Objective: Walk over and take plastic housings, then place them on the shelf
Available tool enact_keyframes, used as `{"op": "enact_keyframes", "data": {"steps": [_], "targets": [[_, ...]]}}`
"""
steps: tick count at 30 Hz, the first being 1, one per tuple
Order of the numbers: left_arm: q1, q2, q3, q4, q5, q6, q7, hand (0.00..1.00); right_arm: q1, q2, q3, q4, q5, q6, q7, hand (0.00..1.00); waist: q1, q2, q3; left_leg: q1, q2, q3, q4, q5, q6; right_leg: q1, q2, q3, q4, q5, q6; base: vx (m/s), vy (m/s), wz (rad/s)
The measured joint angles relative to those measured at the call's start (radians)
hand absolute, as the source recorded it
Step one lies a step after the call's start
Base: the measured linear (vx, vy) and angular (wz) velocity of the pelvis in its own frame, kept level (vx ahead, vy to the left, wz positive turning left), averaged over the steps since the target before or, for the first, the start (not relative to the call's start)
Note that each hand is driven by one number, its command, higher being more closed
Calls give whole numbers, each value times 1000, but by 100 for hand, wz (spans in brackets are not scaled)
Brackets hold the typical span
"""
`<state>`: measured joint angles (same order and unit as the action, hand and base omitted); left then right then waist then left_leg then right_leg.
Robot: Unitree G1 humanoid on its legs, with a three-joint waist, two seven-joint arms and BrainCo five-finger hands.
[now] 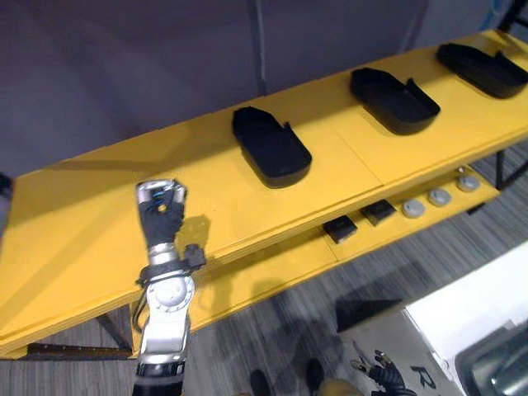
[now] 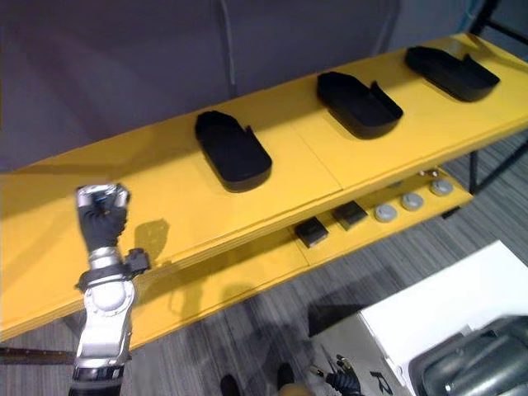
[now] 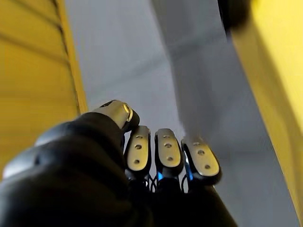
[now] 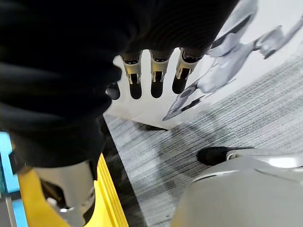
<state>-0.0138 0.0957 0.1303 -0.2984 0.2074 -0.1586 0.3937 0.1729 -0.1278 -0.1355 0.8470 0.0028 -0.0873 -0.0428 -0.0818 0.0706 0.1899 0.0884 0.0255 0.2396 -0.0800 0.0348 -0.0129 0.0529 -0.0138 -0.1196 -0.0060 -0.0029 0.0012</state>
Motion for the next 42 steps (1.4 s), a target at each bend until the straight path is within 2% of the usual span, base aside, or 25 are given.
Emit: {"op": "enact_keyframes", "data": {"steps": [3, 7, 9, 13, 16, 17, 21, 27, 33, 37, 40, 42], "targets": [[119, -41, 96, -9, -25, -19, 24, 100, 1, 6, 0, -4, 0, -1, 0, 0, 23, -11, -24, 1, -3, -26, 0, 2, 0, 4, -6, -28, 19, -19, 0, 0, -11, 28], [232, -88, 195, 46, -53, -10, 37, 100, 5, 31, 2, -34, -5, -1, 0, 0, 65, -34, -48, 5, -2, -30, 4, 1, -1, 8, -8, -37, 29, -30, -1, -3, -7, 9], [270, -101, 217, 126, -71, 24, 22, 100, 12, 52, 8, -77, -18, -1, 2, 0, 69, -44, -59, 6, -2, -37, 7, -1, -3, 15, -11, -50, 32, -35, -2, -21, -5, 13], [322, -133, 245, 412, -120, 100, -71, 100, 20, 88, 54, -136, -30, 1, 6, 0, 87, -72, -92, 6, 2, -28, 23, -16, -9, 19, -11, -51, 41, -39, -2, -36, 0, -3], [332, -143, 244, 587, -148, 129, -135, 100, 27, 106, 59, -162, -30, 9, 7, 0, 91, -82, -110, 10, 3, -22, 26, -22, -14, 20, -13, -48, 52, -44, 0, -29, 3, -5], [330, -143, 244, 655, -155, 134, -161, 0, 31, 108, 59, -170, -30, 9, 7, 0, 94, -81, -115, 10, 4, -15, 29, -29, -15, 20, -13, -43, 53, -44, 0, -50, 14, -18], [322, -144, 234, 824, -166, 136, -208, 0, 40, 108, 57, -170, -30, 9, 7, 0, 95, -77, -128, 14, 10, 23, 37, -43, -12, 12, -13, -24, 66, -48, 5, -33, 7, -13], [283, -137, 190, 986, -146, 135, -228, 0, 32, 106, 11, -111, -30, 10, 4, 0, 94, -74, -137, 20, 12, 52, 17, -38, -18, -2, -6, 6, 64, -50, 6, 12, 0, -13], [240, -118, 116, 1064, -105, 134, -230, 0, 13, 98, -2, -36, -30, 10, -1, 0, 88, -70, -138, 31, 11, 62, 12, -35, -19, 0, -1, 26, 48, -50, 6, 35, -3, -9], [237, -100, 99, 1082, -104, 133, -230, 0, -18, 91, -3, -2, -30, 10, -4, 0, 65, -69, -137, 34, 11, 69, 12, -38, -23, -1, 2, 37, 46, -49, 6, -16, -7, -8], [237, -97, 98, 1083, -104, 133, -230, 0, -34, 87, -1, -3, -31, 10, -8, 0, 74, -71, -131, 30, 8, 79, 39, -46, -26, -11, 2, 63, 53, -47, 5, -64, -2, -19], [225, -101, 98, 1082, -103, 132, -228, 0, -53, 83, 0, -3, -32, 10, -9, 0, 76, -70, -123, -14, 10, 9, 117, -75, -9, -38, -1, 87, 70, -43, 4, -94, -28, -30]]}}
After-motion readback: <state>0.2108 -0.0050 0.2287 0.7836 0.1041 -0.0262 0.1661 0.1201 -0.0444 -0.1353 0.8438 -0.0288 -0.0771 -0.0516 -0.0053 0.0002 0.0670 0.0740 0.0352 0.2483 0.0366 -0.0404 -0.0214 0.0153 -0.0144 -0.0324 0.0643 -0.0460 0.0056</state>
